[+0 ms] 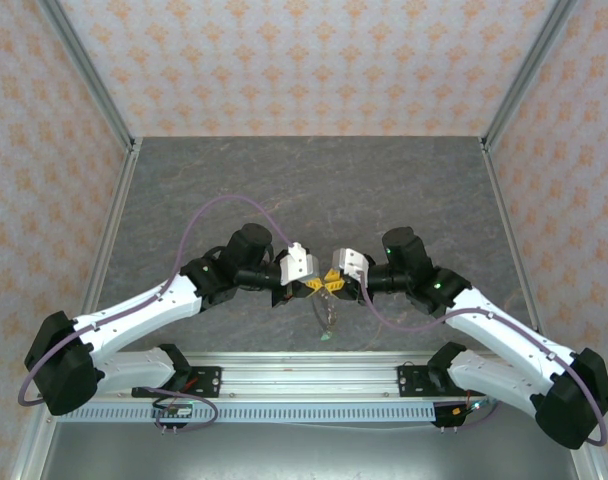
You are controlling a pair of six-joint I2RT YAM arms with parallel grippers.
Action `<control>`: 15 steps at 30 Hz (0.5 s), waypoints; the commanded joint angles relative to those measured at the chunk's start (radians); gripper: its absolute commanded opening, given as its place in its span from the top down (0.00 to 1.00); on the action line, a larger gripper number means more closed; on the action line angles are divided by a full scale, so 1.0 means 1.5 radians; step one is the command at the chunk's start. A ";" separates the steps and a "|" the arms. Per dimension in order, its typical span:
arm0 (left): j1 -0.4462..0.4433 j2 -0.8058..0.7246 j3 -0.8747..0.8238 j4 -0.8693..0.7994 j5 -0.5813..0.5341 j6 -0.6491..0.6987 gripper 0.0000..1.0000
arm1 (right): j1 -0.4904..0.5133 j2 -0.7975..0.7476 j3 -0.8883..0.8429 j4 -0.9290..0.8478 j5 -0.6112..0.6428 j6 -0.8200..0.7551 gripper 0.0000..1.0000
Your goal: Put the keys on the keyring
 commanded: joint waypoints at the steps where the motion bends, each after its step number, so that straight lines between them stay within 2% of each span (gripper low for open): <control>1: -0.004 -0.002 0.023 0.022 0.018 0.001 1.00 | 0.000 0.008 0.000 0.073 -0.042 0.016 0.83; 8: -0.004 -0.004 0.017 0.024 0.016 -0.003 1.00 | 0.000 0.007 -0.016 0.133 -0.069 0.059 0.81; 15: -0.003 -0.019 0.012 0.008 -0.012 0.008 1.00 | 0.000 -0.013 -0.003 0.035 -0.043 0.014 0.77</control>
